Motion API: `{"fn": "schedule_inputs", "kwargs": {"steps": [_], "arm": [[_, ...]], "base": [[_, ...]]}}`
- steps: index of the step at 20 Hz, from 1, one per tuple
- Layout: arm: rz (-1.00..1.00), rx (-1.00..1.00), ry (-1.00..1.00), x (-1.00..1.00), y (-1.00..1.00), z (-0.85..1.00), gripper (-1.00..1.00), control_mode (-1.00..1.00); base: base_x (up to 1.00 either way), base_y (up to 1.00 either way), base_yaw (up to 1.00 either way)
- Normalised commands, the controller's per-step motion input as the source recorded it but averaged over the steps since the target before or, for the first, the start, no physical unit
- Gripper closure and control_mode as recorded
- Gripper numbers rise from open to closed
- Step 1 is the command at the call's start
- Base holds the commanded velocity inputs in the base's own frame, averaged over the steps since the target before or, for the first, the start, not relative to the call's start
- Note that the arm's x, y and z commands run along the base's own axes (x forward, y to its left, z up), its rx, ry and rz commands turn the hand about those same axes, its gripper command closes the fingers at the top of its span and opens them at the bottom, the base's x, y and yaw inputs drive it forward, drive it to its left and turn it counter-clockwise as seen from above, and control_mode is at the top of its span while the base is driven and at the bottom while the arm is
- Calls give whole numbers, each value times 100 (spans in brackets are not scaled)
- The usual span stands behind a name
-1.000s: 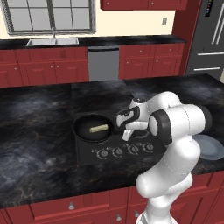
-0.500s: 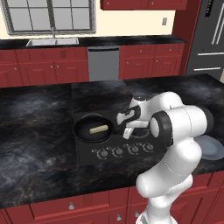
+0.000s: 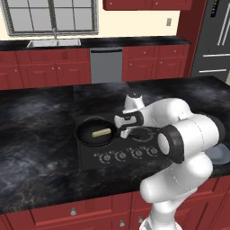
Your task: Pick up the butter stick and place it in the pan. Then turn on the burner for the pan.
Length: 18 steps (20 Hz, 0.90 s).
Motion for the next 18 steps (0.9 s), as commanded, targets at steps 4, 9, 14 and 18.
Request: {"fn": "schedule_inputs", "kwargs": {"steps": [4, 9, 14, 18], "arm": [[-12, 2, 0, -29, 69, 52, -100, -100], [-27, 10, 4, -44, 44, 43, -100, -100], [-34, 10, 5, -53, 43, 13, -100, -100], [-37, 1, 6, -50, 43, 0, -100, -100]], "base": [[0, 0, 0], [0, 0, 0], [0, 0, 0], [0, 0, 0]]}}
